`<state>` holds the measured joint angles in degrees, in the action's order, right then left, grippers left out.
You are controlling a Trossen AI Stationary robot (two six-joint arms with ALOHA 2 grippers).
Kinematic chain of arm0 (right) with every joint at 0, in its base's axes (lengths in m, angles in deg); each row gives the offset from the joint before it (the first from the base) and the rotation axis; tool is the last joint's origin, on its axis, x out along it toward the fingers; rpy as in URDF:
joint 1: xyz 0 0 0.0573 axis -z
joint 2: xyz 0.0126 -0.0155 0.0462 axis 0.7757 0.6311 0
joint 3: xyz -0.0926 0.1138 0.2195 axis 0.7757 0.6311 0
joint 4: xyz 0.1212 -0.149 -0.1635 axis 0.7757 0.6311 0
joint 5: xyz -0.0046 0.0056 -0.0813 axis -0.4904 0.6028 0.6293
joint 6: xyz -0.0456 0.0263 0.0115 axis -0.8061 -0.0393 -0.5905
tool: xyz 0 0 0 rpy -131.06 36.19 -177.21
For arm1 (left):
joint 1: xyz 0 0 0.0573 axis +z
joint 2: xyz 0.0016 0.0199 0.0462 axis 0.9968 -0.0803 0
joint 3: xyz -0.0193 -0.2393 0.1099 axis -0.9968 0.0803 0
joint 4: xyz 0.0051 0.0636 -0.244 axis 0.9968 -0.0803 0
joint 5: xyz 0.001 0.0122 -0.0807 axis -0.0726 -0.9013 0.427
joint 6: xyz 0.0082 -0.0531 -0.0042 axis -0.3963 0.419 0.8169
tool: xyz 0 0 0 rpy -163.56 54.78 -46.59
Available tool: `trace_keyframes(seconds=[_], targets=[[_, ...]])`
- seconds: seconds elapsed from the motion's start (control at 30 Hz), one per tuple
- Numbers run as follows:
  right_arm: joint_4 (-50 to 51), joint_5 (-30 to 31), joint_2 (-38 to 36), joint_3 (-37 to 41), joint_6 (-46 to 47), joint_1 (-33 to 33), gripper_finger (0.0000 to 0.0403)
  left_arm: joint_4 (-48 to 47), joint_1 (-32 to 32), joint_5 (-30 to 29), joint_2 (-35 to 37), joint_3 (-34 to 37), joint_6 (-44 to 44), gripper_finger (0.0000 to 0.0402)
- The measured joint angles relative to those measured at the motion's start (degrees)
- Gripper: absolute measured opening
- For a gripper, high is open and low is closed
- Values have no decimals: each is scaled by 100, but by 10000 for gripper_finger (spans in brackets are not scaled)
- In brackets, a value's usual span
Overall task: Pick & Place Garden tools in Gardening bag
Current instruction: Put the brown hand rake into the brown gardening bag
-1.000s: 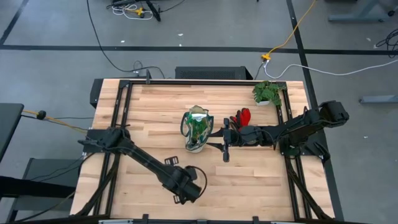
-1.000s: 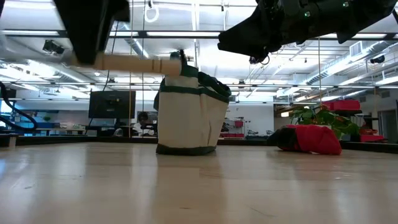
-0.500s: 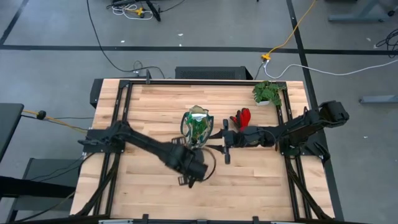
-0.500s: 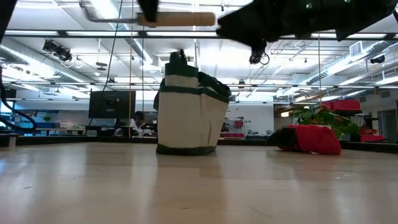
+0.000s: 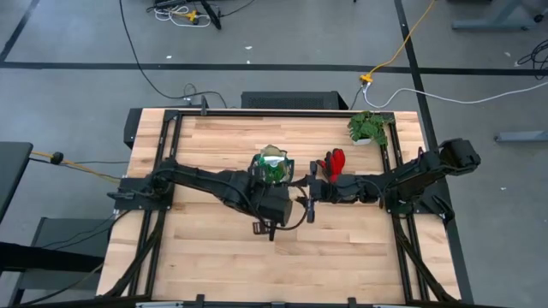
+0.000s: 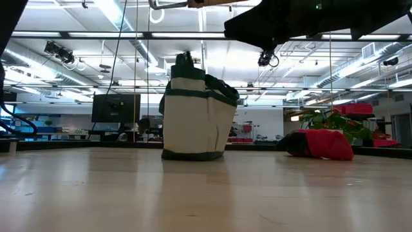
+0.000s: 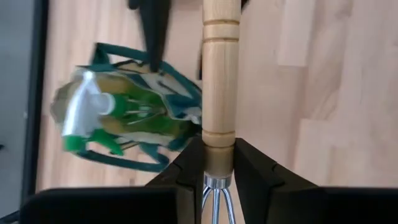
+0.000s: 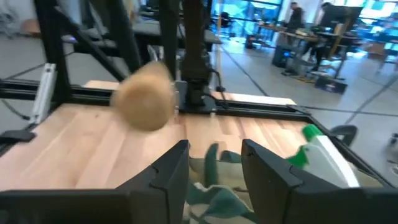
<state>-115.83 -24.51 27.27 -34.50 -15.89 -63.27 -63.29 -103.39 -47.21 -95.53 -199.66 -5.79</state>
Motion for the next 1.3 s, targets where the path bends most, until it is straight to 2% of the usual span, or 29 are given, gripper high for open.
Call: trace_keyframes(seconds=[0.1, 0.3, 0.5, 0.6, 0.9, 1.1, 1.3], targets=[[-30, 219, -13, 0, 4, 0, 150, -65, 21, -234, 105, 58, -100, 68], [-288, 223, -17, 0, 69, -44, 150, -50, 91, -795, 324, 48, -194, 68], [-1228, -339, -30, 0, 53, -63, 150, -53, 150, -1169, 532, 48, -231, 68], [-1683, -278, -31, 0, 40, -54, 150, -53, 146, -1327, 560, 48, -243, 68], [-2085, -210, -26, 0, 110, 206, 150, -57, 149, -1633, 560, 50, -271, 68], [-2310, -204, -26, 0, 221, 347, 150, -11, 141, -1629, 591, 52, -328, 68], [-2443, -608, -26, -148, 224, 402, 150, 102, 144, -1671, 591, 52, -430, 68]])
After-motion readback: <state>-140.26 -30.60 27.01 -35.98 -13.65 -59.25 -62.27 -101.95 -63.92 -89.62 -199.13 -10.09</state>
